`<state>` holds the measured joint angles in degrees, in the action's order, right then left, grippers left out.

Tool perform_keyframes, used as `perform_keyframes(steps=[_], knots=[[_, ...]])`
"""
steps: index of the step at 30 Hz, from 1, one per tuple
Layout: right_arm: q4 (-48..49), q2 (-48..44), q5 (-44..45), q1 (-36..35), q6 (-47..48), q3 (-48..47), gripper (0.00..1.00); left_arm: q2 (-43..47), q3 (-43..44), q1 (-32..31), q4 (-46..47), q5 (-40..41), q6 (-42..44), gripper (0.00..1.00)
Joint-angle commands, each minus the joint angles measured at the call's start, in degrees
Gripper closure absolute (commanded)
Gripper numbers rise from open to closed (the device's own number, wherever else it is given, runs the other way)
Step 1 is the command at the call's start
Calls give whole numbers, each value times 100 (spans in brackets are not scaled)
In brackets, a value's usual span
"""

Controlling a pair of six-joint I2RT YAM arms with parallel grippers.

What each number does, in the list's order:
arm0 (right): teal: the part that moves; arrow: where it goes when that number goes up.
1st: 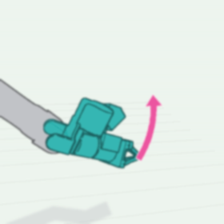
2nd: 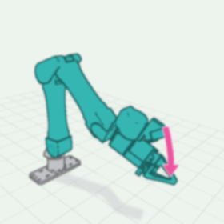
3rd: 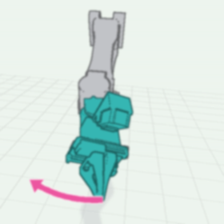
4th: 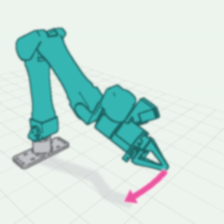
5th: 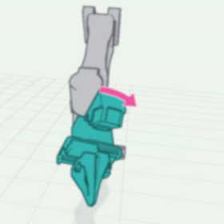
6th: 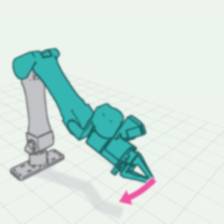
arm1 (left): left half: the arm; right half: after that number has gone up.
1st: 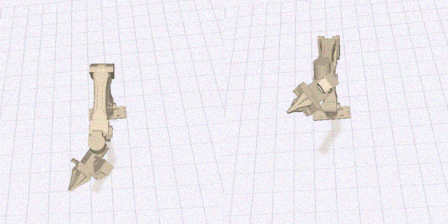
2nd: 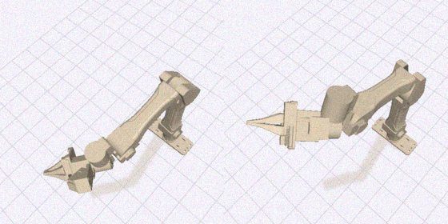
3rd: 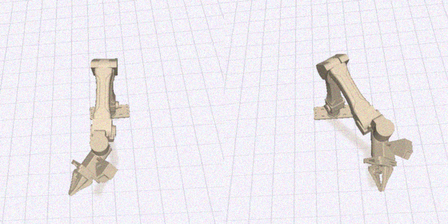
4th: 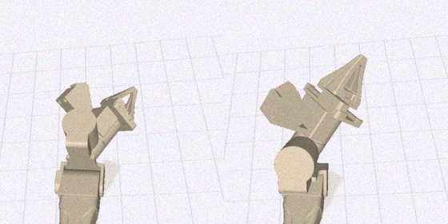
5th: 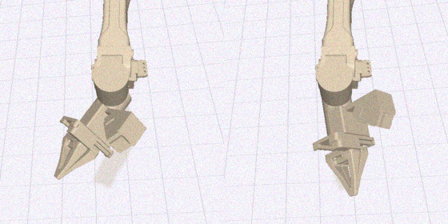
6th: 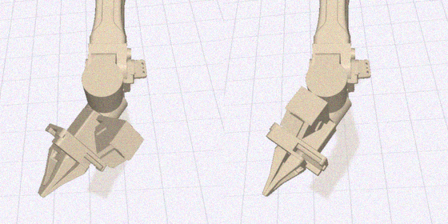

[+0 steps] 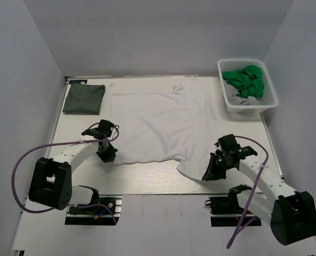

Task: Fold and stack the t-shirts
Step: Grap the side of the flattened tshirt closest away from the robot with both arms, then fold the flattened tshirt in 1/3 of the way

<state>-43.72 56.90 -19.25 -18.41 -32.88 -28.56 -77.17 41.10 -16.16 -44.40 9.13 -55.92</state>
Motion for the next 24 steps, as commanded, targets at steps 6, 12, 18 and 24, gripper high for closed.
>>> perform_keyframes(steps=[6, 12, 18, 24], knots=[[-32, 470, -519, 65, 1, -911, 100, 132, 442, 8, -148, -192, 345, 100], [-189, 1313, -396, 241, 238, -2117, 100, -281, 1179, 8, -385, -193, 459, 100], [-250, 2113, -756, 514, 554, -2971, 100, -711, 1987, 69, -885, 212, 407, 100], [-382, 2782, -660, 857, 836, -4086, 100, -1177, 2612, 342, -1000, 213, 407, 100]])
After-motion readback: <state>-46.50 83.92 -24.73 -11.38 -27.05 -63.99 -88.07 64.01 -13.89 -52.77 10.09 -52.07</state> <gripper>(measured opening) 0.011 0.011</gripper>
